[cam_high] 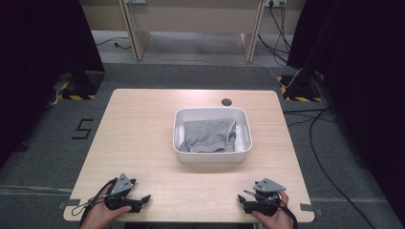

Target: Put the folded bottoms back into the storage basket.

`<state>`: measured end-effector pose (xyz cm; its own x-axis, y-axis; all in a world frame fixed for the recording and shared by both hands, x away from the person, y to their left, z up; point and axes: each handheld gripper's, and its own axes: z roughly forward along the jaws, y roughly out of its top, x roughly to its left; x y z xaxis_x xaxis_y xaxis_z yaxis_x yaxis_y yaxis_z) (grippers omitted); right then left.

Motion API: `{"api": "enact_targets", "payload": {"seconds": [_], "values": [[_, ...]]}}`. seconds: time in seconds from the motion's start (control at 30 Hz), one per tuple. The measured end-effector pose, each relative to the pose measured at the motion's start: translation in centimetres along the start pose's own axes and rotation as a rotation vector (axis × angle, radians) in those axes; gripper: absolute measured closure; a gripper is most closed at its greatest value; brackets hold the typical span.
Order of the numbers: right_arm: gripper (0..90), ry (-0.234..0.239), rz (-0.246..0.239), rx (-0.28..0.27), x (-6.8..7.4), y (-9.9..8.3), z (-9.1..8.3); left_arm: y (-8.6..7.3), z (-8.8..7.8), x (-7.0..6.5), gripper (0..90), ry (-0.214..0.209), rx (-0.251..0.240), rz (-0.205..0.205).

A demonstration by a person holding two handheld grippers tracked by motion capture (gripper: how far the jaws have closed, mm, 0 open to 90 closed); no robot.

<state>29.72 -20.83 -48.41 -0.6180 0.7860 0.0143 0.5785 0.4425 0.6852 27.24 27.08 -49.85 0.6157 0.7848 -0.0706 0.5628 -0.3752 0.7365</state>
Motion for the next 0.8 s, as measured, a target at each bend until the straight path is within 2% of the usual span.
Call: {"api": "enact_targets", "payload": {"seconds": [0.07,0.13,0.23,0.43,0.57,0.8], "values": [[15.6,-0.003,0.004,-0.022,0.1,-0.4,-0.1,-0.6,-0.2,-0.1,14.4,0.005,-0.032,-0.007],[15.4,-0.004,0.0,-0.038,0.1,-0.6,-0.1,-0.8,-0.3,-0.2,14.4,0.007,-0.038,-0.007],[15.3,-0.009,0.006,-0.075,0.3,-1.2,-0.1,-1.3,-0.4,-0.4,13.8,0.014,-0.075,-0.014],[15.3,-0.011,-0.002,-0.108,0.3,-1.6,-0.1,-1.4,-0.3,-0.5,13.4,0.02,-0.086,-0.019],[15.3,-0.006,0.013,-0.109,0.5,-1.7,-0.1,-1.5,-0.3,-0.5,13.2,0.022,-0.087,-0.021],[15.2,-0.002,0.01,-0.114,0.5,-1.7,-0.1,-1.5,-0.3,-0.5,12.6,0.021,-0.089,-0.022]]}}
